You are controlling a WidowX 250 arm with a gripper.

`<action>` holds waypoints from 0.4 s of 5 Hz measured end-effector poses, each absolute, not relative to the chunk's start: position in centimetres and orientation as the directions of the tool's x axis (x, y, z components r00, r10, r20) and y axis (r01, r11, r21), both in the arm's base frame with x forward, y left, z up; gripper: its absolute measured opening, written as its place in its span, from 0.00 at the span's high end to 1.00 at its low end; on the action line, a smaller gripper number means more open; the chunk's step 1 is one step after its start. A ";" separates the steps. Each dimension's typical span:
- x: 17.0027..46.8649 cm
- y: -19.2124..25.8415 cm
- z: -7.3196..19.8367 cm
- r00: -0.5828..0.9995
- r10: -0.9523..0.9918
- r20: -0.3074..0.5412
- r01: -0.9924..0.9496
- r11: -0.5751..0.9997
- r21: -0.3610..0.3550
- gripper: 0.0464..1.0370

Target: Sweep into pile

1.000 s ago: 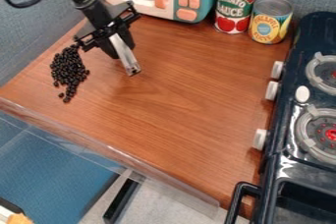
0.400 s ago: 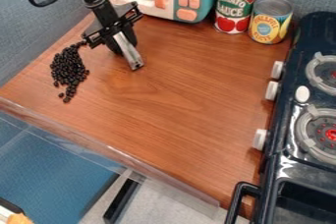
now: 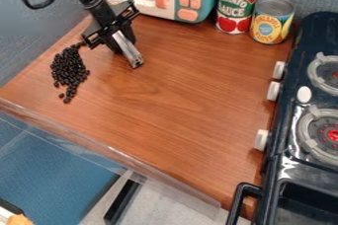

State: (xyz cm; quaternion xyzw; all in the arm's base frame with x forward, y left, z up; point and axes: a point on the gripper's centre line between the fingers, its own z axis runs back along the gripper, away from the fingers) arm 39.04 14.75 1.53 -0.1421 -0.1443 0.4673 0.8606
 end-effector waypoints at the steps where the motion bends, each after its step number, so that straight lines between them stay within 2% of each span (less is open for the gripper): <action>1: 37.6 15.0 1.5 0.509 0.853 0.116 -0.772 0.512 -0.378 0.66; 2: 35.9 15.7 1.6 0.499 0.861 0.102 -0.777 0.496 -0.388 0.66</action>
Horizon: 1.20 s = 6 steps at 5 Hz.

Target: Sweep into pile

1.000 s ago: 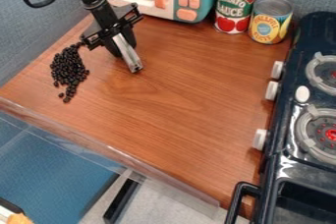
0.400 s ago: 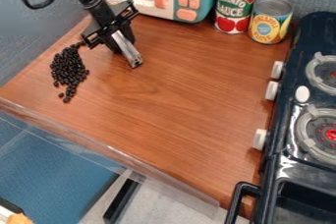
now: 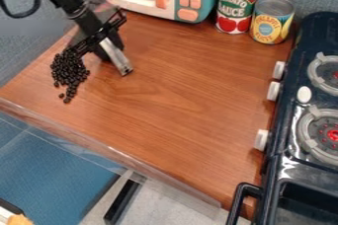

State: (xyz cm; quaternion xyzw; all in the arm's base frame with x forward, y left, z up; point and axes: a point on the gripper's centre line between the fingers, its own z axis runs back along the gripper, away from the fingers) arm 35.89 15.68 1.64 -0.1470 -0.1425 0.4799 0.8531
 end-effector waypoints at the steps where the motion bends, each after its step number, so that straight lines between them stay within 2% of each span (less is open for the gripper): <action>1: 34.6 16.4 1.6 0.488 0.868 0.094 -0.780 0.482 -0.399 0.66; 3: 33.0 17.6 1.7 0.475 0.875 0.093 -0.783 0.469 -0.409 0.66; 5: 33.0 16.7 1.8 0.495 0.867 0.061 -0.778 0.473 -0.413 0.66; 6: 34.3 14.8 3.7 0.529 0.845 0.083 -0.743 0.508 -0.436 0.66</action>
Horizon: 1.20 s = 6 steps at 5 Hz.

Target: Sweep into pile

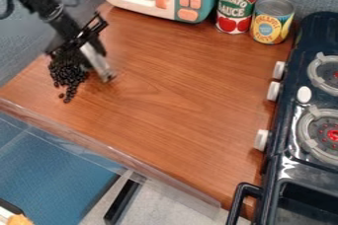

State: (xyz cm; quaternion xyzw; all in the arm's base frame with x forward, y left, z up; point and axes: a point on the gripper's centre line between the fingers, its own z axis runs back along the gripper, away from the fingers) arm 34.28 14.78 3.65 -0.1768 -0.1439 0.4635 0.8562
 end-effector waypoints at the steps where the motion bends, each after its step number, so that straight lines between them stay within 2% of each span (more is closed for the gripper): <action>1: 35.1 13.4 4.0 0.538 0.839 0.079 -0.736 0.513 -0.442 0.66; 2: 36.1 13.1 4.6 0.538 0.836 0.103 -0.729 0.524 -0.441 0.66; 4: 37.9 14.7 3.1 0.493 0.863 0.111 -0.764 0.490 -0.419 0.66; 6: 38.1 15.8 2.1 0.466 0.877 0.115 -0.783 0.469 -0.408 0.66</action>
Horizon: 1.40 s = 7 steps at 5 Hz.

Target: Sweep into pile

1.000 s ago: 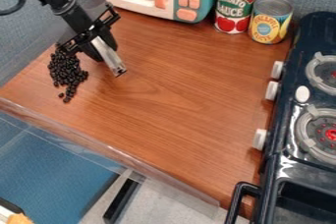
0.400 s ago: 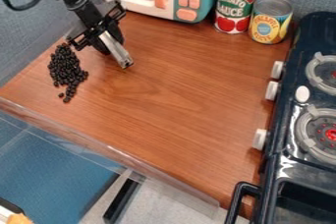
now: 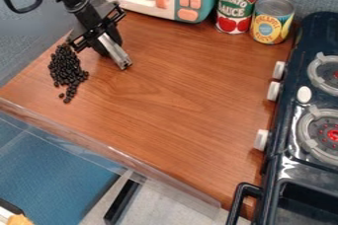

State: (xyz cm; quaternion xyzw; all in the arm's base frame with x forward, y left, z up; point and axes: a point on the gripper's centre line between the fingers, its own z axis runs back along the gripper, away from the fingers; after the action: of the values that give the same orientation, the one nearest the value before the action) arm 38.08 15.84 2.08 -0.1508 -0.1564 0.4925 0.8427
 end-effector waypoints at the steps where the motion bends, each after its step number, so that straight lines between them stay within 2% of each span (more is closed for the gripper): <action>1: 37.2 16.6 1.8 0.445 0.890 0.101 -0.792 0.444 -0.420 0.66; 3: 34.5 17.6 2.0 0.424 0.903 0.074 -0.800 0.411 -0.437 0.66; 5: 34.6 16.2 2.1 0.454 0.888 0.065 -0.786 0.434 -0.440 0.66; 7: 35.9 9.3 4.3 0.593 0.799 0.094 -0.691 0.566 -0.451 0.66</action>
State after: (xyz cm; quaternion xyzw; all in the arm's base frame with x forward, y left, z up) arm 35.86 9.30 4.32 -0.1870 -0.1455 0.4268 0.8728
